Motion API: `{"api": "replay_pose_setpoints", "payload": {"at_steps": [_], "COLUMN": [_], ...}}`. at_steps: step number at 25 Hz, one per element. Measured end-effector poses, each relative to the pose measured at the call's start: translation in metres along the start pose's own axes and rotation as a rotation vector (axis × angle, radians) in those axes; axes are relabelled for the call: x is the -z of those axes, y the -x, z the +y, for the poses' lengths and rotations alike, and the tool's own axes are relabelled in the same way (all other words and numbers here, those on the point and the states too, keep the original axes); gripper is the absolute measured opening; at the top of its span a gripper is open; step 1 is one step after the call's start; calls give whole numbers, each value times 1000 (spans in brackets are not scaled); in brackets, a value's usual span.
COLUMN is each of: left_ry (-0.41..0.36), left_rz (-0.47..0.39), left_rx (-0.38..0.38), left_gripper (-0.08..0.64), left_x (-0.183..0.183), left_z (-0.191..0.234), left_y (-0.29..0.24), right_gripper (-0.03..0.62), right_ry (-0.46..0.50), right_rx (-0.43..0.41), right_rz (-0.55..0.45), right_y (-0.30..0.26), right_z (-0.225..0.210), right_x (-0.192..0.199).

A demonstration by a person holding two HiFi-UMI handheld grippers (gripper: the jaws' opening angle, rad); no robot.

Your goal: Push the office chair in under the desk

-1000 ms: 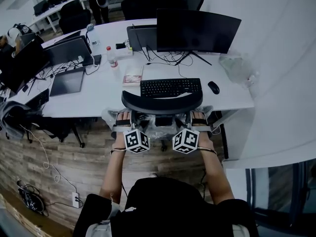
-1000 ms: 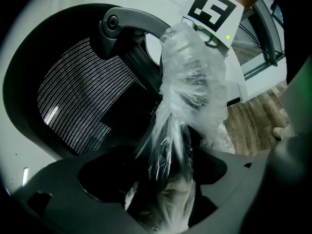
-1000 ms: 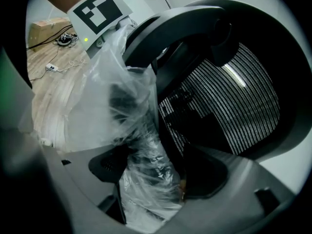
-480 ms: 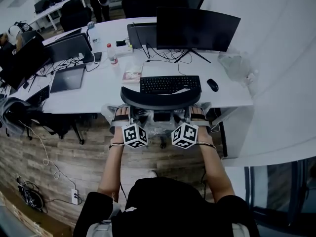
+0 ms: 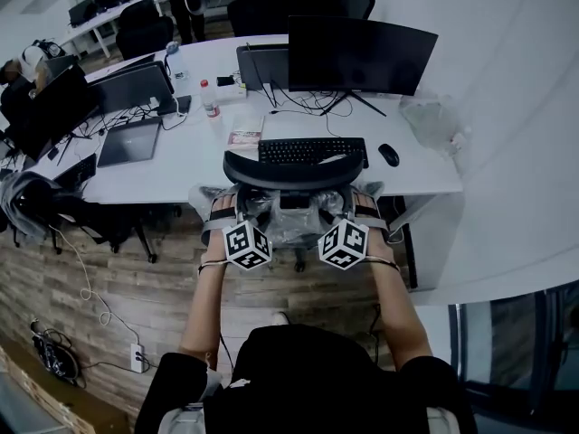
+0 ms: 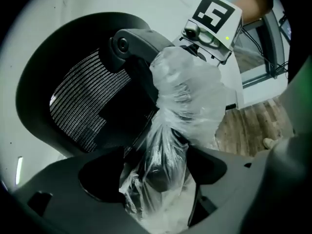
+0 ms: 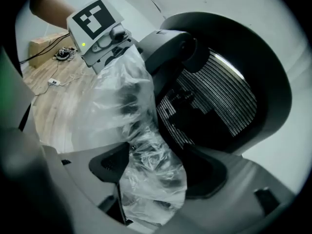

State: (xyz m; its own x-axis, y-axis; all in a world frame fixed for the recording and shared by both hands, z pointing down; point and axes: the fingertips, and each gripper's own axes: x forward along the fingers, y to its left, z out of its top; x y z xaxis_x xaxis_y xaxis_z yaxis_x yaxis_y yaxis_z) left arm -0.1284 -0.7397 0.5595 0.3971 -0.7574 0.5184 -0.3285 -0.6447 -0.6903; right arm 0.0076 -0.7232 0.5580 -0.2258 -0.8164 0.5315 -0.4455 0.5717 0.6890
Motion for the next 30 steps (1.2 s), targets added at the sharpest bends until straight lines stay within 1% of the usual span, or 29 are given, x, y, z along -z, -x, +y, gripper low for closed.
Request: {"api": "replay_pose_setpoints", "payload": {"at_steps": [5, 7, 11, 15, 16, 18, 20, 23, 27, 29, 30], "left_ry": [84, 109, 125, 159, 172, 206, 242, 292, 335, 374, 403], "left_rz": [-8, -24, -48, -77, -86, -101, -111, -134, -167, -188, -201], "left_rx": [-17, -24, -46, -71, -74, -75, -79, -88, -102, -112, -118], "left_gripper": [400, 400, 399, 399, 399, 399, 399, 399, 397, 384, 366], "left_x": [-7, -13, -26, -40, -43, -48, -52, -60, -70, -75, -76], "left_z": [-2, -3, -6, -8, -9, -12, -14, -16, -19, -20, -21], "left_y": [19, 27, 43, 57, 61, 69, 79, 92, 106, 113, 117], "right_gripper": [330, 328, 328, 318, 305, 254, 214, 169, 131, 110, 99], "right_ry": [-127, -149, -180, -225, -240, -265, -268, -263, -289, -298, -298], "right_rx": [8, 17, 20, 31, 42, 75, 104, 123, 130, 141, 152], "right_rz": [-30, -39, -62, -110, -124, -149, -168, -187, -212, -224, -229], "right_y": [22, 31, 50, 69, 74, 86, 98, 112, 123, 129, 133], "right_z": [-4, -5, -3, -5, -7, -13, -16, -17, -16, -15, -14], "right_x": [3, 3, 3, 0, -1, -3, -7, -10, -11, -11, -11]}}
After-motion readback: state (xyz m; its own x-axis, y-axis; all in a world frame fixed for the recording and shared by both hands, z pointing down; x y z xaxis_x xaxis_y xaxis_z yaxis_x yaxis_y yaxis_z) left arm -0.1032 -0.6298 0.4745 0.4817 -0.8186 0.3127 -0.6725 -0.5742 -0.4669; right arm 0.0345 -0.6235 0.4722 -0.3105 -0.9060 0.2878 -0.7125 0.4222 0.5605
